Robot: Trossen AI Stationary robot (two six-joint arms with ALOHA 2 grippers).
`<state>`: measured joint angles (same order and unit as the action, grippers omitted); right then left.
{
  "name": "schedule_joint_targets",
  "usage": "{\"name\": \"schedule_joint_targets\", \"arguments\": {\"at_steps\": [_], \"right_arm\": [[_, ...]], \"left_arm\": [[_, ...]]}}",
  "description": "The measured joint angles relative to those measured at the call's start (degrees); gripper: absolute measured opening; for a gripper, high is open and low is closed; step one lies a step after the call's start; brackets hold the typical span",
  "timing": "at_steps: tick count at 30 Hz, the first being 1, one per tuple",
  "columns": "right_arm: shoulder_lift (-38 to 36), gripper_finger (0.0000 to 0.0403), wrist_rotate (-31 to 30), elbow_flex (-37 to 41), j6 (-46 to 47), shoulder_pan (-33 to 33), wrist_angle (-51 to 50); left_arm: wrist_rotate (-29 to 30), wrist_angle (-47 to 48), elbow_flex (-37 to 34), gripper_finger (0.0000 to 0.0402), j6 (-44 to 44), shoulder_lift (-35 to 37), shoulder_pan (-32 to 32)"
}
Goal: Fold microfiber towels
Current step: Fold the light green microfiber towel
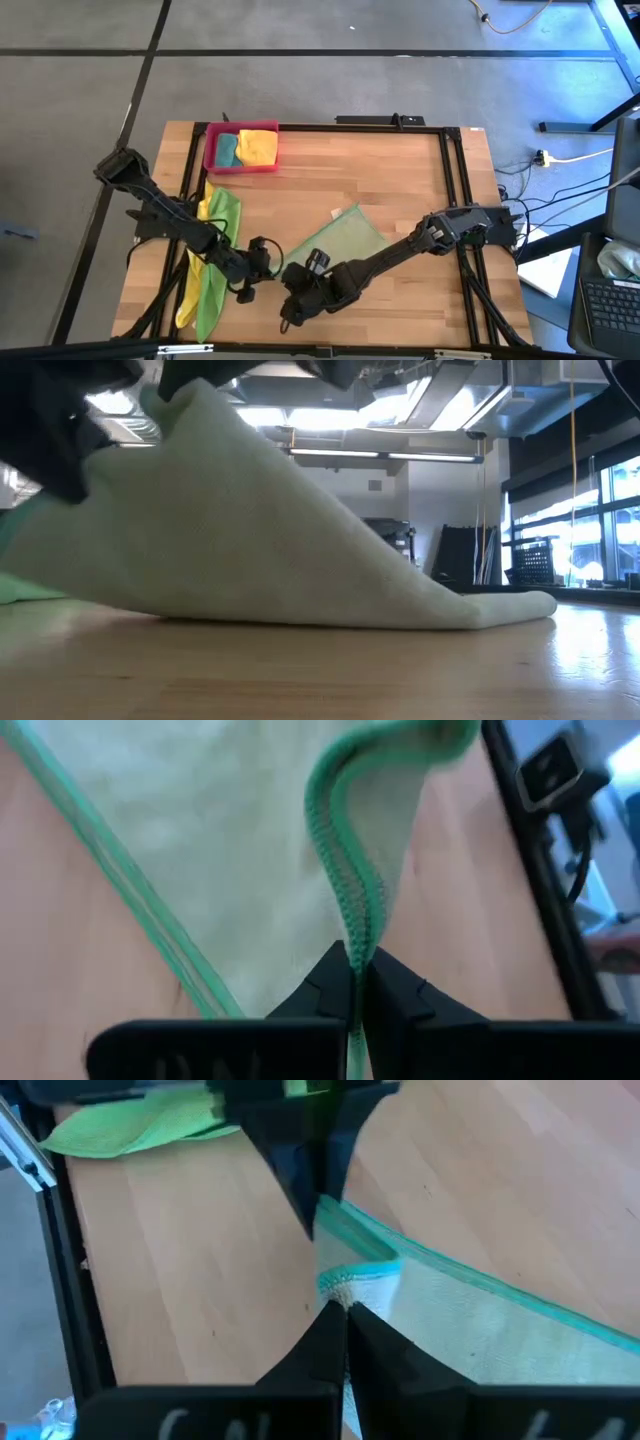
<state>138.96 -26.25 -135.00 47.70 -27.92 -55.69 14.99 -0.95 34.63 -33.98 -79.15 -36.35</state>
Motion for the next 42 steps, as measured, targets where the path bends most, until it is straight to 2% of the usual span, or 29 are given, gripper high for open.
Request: {"name": "schedule_joint_targets", "arguments": {"at_steps": [5,11,17,23,26,28,32,36,42], "right_arm": [[-0.31,0.0012,-2.47,0.00,4.75,-1.74,-1.75],[-0.34,0.0012,-5.85,0.00,11.78,-3.93,-6.21],[-2.51,0.0012,-9.64,0.02,19.94,-5.77,-16.82],[-4.25,0.0012,-12.75,-0.02,26.73,-7.63,-27.38],[-4.34,0.0012,-12.56,-0.02,26.89,-8.18,-29.49],[-4.37,0.0012,-12.25,-0.02,26.97,-8.56,-30.61],[-4.37,0.0012,-10.63,-0.02,27.03,-9.06,-33.55],[-4.46,0.0012,-9.59,0.37,26.58,-9.68,-34.38],[-4.61,0.0012,-8.79,0.37,26.80,-10.74,-34.36]], "left_arm": [[-0.65,2.18,5.46,0.0003,4.65,0.00,2.68],[-4.33,5.24,9.34,0.0002,12.51,0.02,7.66],[-8.78,4.70,9.46,0.0001,15.62,0.02,12.48],[-10.31,3.49,12.17,0.0001,21.49,-0.55,16.55],[-10.53,3.84,15.54,0.0001,26.17,-3.00,18.91],[-12.71,3.80,18.53,0.0002,28.29,-5.99,20.62],[-18.70,4.22,24.61,0.0002,28.68,-13.93,22.83],[-20.34,6.68,30.46,0.0002,30.56,-20.02,23.54],[-20.39,9.75,35.75,0.0001,35.49,-21.64,27.06]]}}
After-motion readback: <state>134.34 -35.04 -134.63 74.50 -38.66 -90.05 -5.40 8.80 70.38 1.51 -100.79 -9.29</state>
